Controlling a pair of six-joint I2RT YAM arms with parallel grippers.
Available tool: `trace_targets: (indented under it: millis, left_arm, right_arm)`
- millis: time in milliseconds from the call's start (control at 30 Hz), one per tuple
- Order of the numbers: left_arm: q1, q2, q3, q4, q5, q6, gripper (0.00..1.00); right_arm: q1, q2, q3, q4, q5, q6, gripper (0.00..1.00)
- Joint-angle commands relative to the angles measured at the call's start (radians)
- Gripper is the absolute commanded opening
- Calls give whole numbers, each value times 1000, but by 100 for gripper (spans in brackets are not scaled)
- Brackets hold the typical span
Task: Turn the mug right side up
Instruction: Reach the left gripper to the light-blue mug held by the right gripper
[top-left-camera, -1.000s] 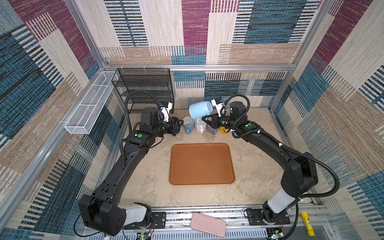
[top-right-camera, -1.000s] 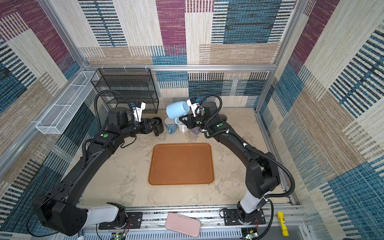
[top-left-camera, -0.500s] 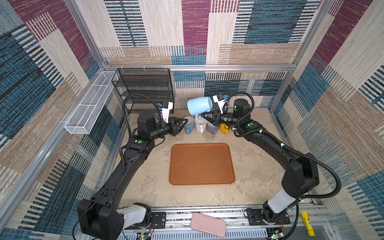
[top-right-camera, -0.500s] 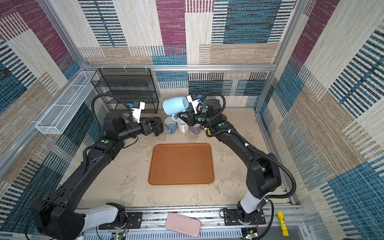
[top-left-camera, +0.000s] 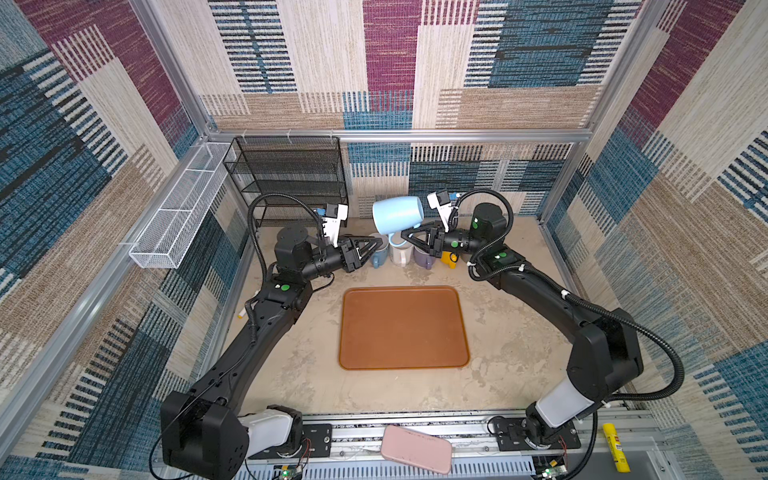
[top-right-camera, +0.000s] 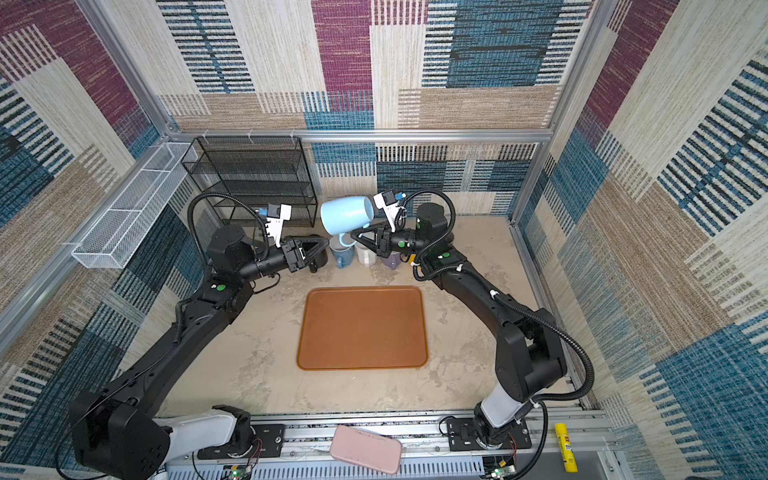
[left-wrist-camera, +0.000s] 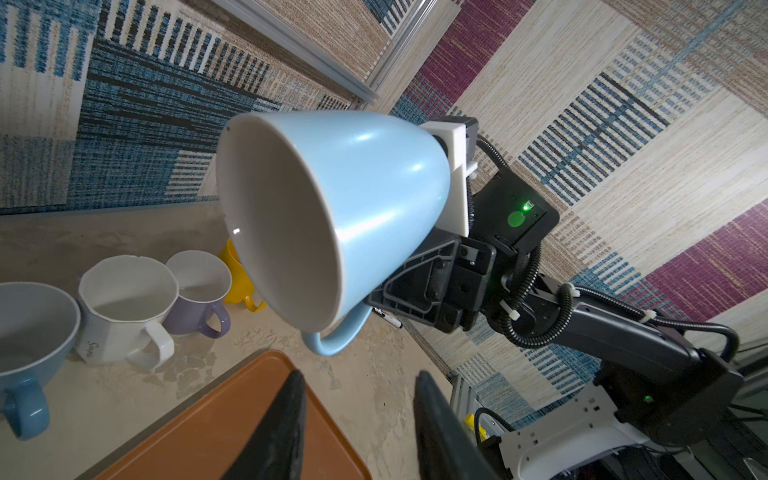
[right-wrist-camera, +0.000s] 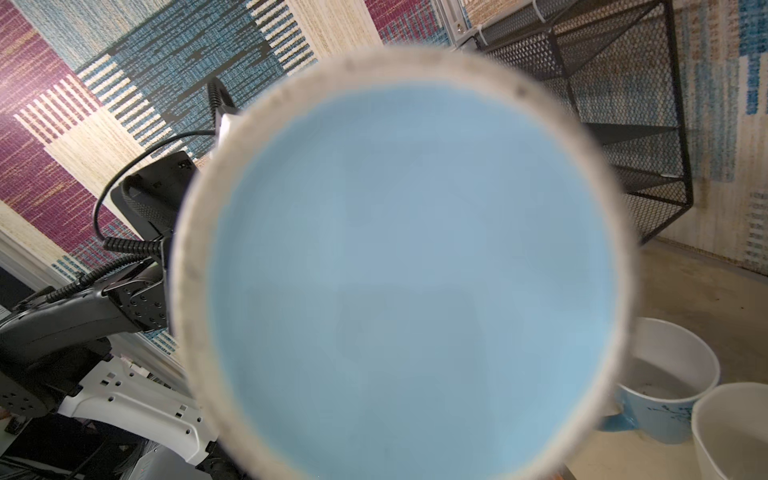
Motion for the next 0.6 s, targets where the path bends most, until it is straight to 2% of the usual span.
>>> trace_targets:
  millis: [0,567]
  left_arm:
    - [1,8,-6,89,35,-38,40]
    - [-4,84,-10,254,121,-150,40]
  right_arm:
    - [-1,-9,-2,178,-48,56,0]
    - [14,28,-39,376,-113,189,0]
